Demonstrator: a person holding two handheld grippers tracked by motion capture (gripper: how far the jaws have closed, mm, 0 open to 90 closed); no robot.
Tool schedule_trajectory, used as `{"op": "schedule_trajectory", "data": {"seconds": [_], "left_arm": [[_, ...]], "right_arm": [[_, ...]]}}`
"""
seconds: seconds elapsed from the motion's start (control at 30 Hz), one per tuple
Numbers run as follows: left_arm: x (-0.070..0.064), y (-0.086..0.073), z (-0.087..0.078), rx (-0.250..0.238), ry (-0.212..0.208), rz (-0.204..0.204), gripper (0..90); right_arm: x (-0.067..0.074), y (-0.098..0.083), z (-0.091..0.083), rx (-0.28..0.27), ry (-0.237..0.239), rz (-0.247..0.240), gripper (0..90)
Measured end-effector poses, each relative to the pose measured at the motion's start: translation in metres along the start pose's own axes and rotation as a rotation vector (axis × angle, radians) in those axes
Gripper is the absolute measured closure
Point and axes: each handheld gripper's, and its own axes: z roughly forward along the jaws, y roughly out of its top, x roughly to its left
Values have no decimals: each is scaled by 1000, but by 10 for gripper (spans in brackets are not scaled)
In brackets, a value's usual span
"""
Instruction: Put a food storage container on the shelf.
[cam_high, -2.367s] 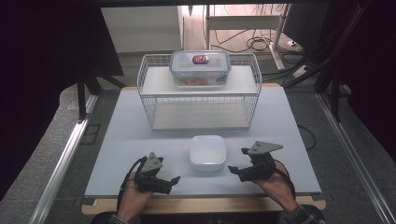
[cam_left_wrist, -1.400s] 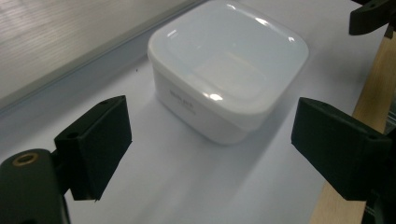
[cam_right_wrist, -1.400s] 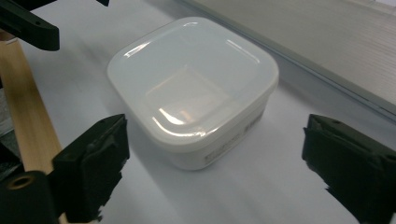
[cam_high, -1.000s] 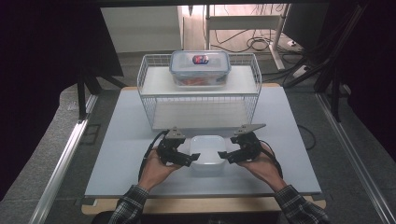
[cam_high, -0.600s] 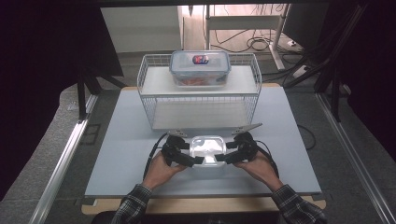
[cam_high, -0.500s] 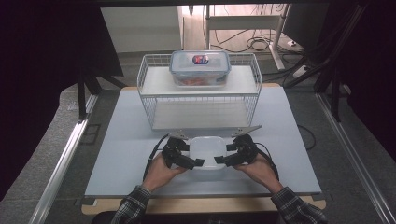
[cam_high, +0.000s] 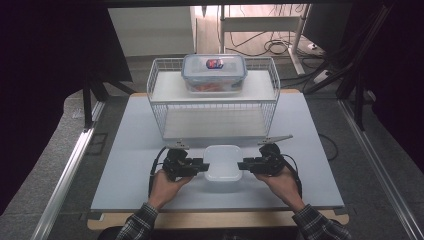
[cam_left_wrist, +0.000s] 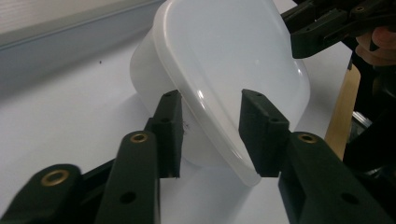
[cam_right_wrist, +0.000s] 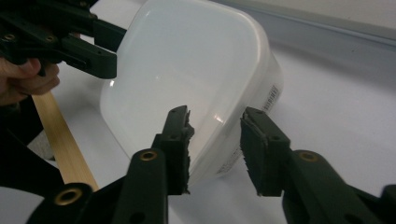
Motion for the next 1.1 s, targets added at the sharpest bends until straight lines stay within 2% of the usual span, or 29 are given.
{"op": "schedule_trajectory", "data": {"seconds": [0.1, 0.27, 0.37, 0.53, 0.6, 0.7, 0.93, 1.1], "left_arm": [[-3, 1, -1, 3, 24, 10, 644], [-5, 0, -3, -20, 34, 3, 691], [-7, 0, -4, -32, 65, 11, 750], [-6, -1, -3, -53, 77, -5, 762], [-5, -1, -2, -58, 102, -7, 779], [-4, 0, -4, -69, 108, -6, 781], [-9, 5, -12, -98, 133, 22, 782], [-12, 13, -21, -121, 153, 47, 783]], "right_arm": [[-3, 0, -2, -21, 12, 34, 696], [-7, -3, -2, -60, 34, 87, 747], [-6, -3, -4, -78, 14, 74, 788], [-4, -4, -3, -95, -5, 50, 790], [-2, -4, -3, -101, -19, 24, 790], [4, -3, -3, -111, -41, -9, 792], [7, -1, -5, -151, -36, -31, 792], [12, 8, -10, -180, -38, -60, 792]]}}
